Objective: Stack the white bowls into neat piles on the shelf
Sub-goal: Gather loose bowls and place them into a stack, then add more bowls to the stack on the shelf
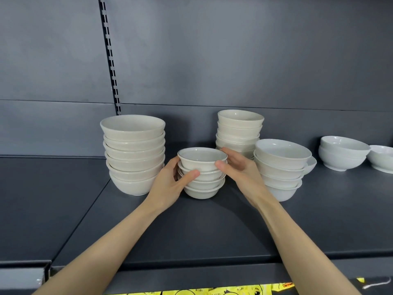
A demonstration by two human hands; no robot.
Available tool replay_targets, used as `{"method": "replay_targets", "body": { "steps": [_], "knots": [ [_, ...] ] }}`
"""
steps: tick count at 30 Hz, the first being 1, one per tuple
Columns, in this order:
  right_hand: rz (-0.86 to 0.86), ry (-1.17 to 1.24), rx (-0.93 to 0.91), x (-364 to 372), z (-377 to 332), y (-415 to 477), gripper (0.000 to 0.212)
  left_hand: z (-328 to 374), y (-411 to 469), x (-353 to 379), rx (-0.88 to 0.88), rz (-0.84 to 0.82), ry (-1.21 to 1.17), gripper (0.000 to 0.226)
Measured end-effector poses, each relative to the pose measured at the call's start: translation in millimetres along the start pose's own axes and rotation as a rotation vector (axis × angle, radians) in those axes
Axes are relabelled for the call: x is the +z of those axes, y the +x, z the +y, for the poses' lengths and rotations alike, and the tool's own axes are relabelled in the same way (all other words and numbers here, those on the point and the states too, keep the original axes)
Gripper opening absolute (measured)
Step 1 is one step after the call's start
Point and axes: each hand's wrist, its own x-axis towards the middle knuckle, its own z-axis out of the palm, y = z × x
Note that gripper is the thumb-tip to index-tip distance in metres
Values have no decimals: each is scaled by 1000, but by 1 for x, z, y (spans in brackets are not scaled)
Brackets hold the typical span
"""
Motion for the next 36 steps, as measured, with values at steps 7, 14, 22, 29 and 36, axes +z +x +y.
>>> {"method": "replay_targets", "body": {
  "steps": [7,14,22,29,36],
  "knots": [
    [12,19,12,0,1,0,55,1,1,0,10,18,28,40],
    [15,26,17,0,0,0,56,0,-1,-4,-25,-20,59,55],
    [-9,-180,38,1,-20,-7,52,17,-7,-12,-50,-57,214,75],
    [-44,-633,38,-1,-52,-23,54,48,-10,-27,-8,-67,498,44],
    [-53,-919,-12,-17,-100,-29,64,115,-13,-23,188,-121,863,48]
  ]
}}
